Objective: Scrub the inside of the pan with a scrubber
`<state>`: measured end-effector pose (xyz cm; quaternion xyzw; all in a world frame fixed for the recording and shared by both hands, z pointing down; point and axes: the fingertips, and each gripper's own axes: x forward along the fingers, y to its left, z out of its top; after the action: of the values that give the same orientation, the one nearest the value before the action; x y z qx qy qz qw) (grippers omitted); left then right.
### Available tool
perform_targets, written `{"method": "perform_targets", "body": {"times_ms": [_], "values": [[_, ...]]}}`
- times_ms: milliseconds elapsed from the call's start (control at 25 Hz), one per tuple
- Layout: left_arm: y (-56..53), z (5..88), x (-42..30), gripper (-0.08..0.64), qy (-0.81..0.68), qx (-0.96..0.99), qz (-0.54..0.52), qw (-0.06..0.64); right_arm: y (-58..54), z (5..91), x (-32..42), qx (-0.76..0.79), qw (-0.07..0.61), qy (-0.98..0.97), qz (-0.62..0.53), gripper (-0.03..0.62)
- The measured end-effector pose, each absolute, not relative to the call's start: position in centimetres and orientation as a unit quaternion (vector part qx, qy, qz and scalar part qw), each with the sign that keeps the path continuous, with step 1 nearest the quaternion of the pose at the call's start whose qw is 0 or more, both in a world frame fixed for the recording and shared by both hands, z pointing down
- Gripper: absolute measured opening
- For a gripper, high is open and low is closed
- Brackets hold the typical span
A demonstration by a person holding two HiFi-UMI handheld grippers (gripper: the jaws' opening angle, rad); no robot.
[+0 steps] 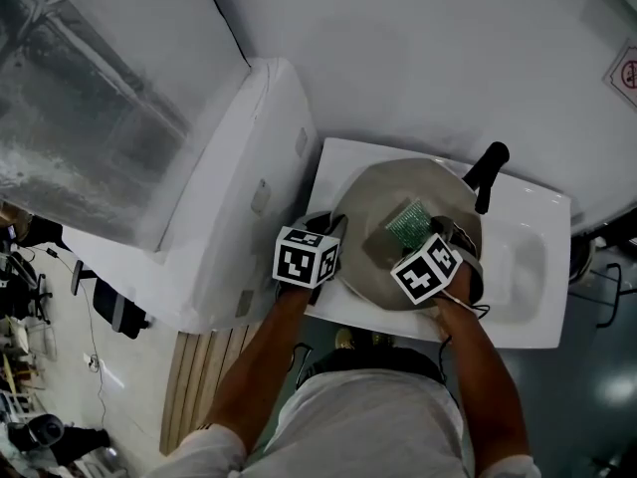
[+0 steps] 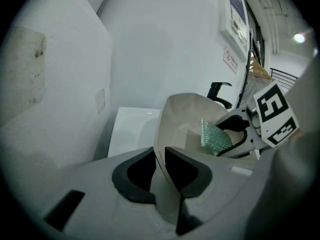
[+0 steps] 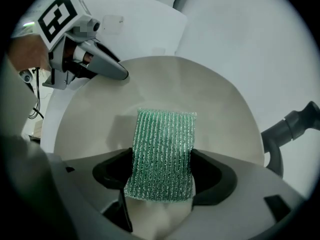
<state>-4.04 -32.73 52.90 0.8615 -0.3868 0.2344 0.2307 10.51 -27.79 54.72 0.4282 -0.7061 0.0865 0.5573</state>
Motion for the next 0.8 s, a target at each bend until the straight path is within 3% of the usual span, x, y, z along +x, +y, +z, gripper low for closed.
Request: {"method": "perform_targets", "body": {"times_ms": [800], "values": [[-32.7,52.8,-4.0,0.067,-0.387,0.861,0.237,0.229,-23.6,56.2,3.9,0.375,0.538,-0.748,0.101,0.353]]}}
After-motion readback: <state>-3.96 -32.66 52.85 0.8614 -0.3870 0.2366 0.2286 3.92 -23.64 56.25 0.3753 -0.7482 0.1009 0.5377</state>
